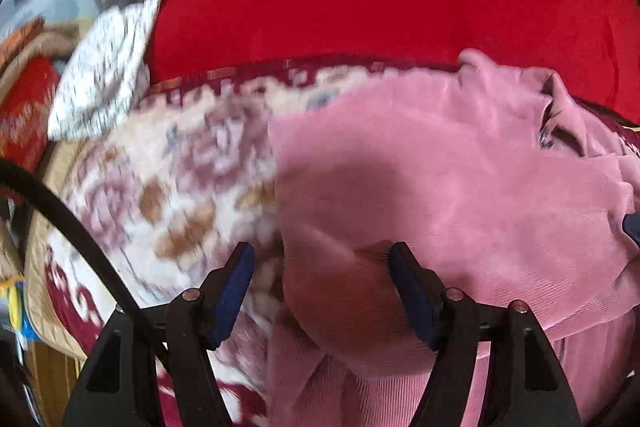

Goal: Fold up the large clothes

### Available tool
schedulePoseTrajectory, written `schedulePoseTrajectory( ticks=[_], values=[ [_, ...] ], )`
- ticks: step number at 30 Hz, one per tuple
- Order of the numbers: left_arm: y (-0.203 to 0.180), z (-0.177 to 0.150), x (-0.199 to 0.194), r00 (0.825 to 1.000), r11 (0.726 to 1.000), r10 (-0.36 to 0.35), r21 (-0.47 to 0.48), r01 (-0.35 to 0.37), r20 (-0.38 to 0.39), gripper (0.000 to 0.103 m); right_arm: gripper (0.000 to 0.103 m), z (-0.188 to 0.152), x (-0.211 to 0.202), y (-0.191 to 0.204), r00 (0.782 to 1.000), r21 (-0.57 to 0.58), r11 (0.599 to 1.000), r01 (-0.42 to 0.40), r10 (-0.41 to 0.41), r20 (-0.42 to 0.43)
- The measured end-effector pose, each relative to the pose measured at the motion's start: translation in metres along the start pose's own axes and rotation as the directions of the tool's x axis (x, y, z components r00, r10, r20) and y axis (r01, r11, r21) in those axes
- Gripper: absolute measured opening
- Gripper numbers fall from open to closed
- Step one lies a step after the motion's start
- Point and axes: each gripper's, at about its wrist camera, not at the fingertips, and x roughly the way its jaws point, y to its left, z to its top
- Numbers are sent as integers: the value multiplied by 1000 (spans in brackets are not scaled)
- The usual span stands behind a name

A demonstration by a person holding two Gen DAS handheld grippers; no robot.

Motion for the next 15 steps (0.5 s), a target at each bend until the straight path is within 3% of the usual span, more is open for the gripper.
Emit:
schedulePoseTrajectory(
  ticks=[3,6,8,10,15],
  values=[
    [-7,18,-12,998,1000,24,12,-25,62,72,44,6,-9,4,997,-22,1000,4,-3,77],
    [-11,34,3,998,999,40,-8,-39,46,72,44,12,-11,9,990,-36,999,6,-1,141],
    [-16,37,23,998,998,57,2,-57,-2,72,44,16,0,6,993,-13,1000,18,-16,114],
    [-22,31,52,990,996,93,25,-91,-108,72,42,18,17,-1,998,12,999,49,-50,28],
    [-22,20,34,997,999,43,11,-42,-66,72,42,17,3,1,998,8,1000,28,-29,60]
  ],
)
